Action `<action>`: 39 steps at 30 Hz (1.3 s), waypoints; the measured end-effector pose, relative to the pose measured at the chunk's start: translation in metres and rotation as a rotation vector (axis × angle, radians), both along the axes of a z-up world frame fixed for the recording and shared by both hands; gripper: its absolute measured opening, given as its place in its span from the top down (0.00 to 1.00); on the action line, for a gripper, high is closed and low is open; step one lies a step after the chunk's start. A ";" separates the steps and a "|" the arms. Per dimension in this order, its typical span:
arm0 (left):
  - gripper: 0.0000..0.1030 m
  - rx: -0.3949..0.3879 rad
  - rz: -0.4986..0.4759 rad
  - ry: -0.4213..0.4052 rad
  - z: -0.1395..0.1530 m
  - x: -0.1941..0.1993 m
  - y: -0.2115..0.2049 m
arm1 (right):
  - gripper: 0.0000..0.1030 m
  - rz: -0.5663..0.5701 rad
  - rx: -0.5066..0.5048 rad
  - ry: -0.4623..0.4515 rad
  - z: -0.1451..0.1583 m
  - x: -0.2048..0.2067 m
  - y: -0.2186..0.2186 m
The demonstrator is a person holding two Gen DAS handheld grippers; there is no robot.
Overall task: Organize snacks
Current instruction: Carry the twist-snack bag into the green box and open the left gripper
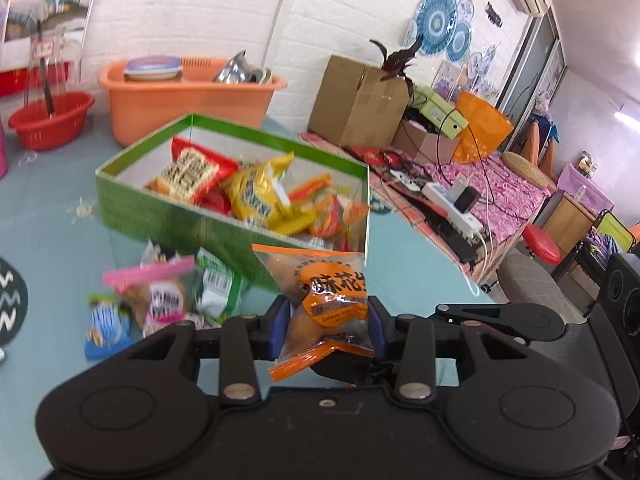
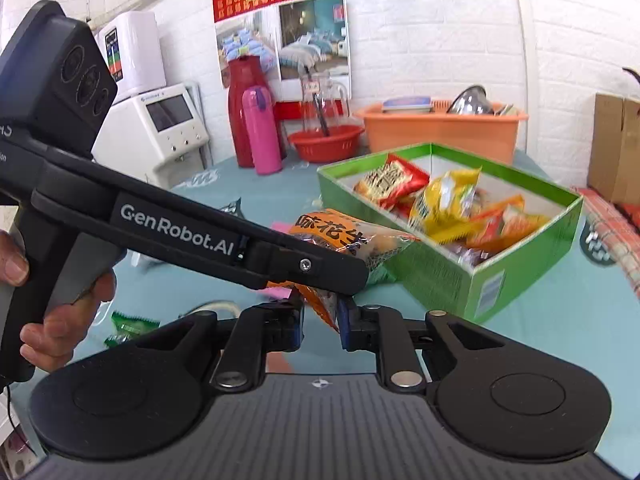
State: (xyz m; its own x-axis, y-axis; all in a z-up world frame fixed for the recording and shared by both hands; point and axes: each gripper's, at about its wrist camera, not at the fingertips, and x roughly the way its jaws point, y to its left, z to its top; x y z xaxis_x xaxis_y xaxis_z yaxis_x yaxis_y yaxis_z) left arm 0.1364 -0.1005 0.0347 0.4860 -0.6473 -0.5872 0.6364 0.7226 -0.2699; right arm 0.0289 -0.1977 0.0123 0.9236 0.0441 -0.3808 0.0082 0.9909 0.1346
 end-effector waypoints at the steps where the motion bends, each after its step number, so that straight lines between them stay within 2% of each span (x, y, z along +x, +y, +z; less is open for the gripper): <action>1: 0.40 -0.003 0.001 -0.007 0.003 0.004 -0.002 | 0.71 -0.003 -0.005 -0.011 0.003 0.003 -0.003; 8: 0.39 -0.040 -0.005 -0.063 0.020 0.036 -0.018 | 0.71 -0.040 -0.081 -0.086 0.020 0.022 -0.023; 12: 0.39 -0.070 -0.009 -0.063 0.027 0.059 -0.028 | 0.71 -0.063 -0.089 -0.087 0.031 0.036 -0.037; 19: 0.36 -0.063 0.007 -0.080 0.033 0.101 -0.048 | 0.72 -0.089 -0.060 -0.097 0.038 0.070 -0.067; 20: 0.35 -0.062 0.009 -0.081 0.031 0.108 -0.051 | 0.72 -0.091 -0.062 -0.100 0.037 0.075 -0.070; 21: 0.25 -0.061 0.016 -0.079 0.028 0.116 -0.052 | 0.72 -0.095 -0.068 -0.103 0.035 0.080 -0.075; 22: 0.01 -0.059 0.027 -0.075 0.025 0.121 -0.054 | 0.69 -0.101 -0.076 -0.104 0.033 0.086 -0.078; 24: 0.00 -0.043 0.088 -0.054 0.013 0.133 -0.051 | 0.48 -0.128 -0.092 -0.089 0.022 0.099 -0.084; 25: 0.00 -0.047 0.125 -0.049 0.007 0.135 -0.046 | 0.17 -0.148 -0.098 -0.072 0.016 0.103 -0.086; 26: 0.00 -0.060 0.141 -0.047 0.003 0.135 -0.041 | 0.00 -0.169 -0.094 -0.057 0.010 0.105 -0.088; 31: 0.00 -0.067 0.141 -0.001 -0.007 0.137 -0.021 | 0.00 -0.161 -0.074 -0.062 -0.004 0.092 -0.092; 36: 0.00 -0.087 0.147 0.006 0.000 0.121 -0.004 | 0.00 -0.150 -0.106 -0.085 0.004 0.076 -0.084; 39: 0.00 -0.072 0.147 0.007 0.005 0.099 0.008 | 0.00 -0.143 -0.108 -0.088 0.010 0.061 -0.077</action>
